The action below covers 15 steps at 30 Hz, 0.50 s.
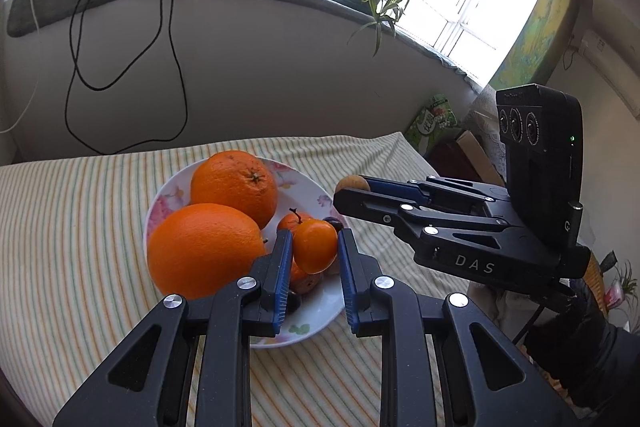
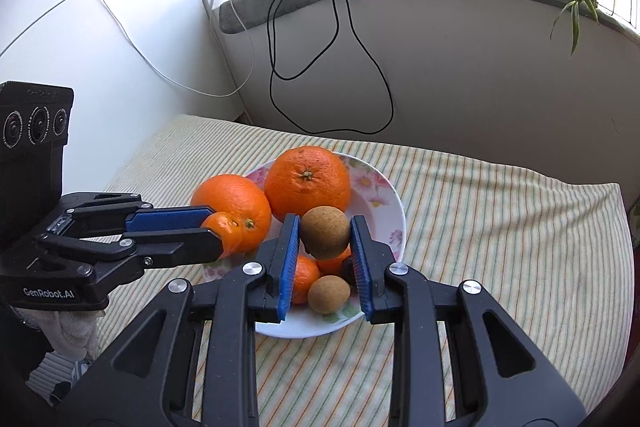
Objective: Organize fruits
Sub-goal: 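Carry the tangerine with the left tool while the right tool carries the kiwi over the plate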
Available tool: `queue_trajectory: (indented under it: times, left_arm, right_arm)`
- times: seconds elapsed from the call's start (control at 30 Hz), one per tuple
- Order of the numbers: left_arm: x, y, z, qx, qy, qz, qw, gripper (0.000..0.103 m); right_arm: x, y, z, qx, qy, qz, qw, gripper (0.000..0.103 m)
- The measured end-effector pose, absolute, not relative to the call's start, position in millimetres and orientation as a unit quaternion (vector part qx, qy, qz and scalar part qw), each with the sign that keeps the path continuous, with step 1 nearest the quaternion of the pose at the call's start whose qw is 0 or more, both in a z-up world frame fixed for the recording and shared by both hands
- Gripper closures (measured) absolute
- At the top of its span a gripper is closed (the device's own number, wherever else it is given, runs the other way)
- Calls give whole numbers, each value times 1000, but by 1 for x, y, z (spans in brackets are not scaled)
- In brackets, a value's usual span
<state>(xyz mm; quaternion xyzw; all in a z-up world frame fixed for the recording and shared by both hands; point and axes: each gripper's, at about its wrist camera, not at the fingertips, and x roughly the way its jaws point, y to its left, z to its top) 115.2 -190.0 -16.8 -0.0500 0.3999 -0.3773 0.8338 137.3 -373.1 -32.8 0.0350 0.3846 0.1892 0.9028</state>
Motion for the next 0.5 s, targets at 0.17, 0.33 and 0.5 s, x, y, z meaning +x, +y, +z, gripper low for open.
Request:
queue_trajectory:
  times: [0.17, 0.33, 0.5]
  left_arm:
    - [119, -201, -18, -39, 401, -379, 833, 82]
    - [121, -207, -21, -33, 401, -376, 835, 82]
    - [123, -211, -21, -29, 401, -376, 835, 82]
  right_arm:
    - [147, -382, -39, 39, 388, 187, 901, 76]
    - [156, -387, -45, 44, 395, 188, 898, 76]
    - [162, -387, -48, 45, 399, 191, 896, 76]
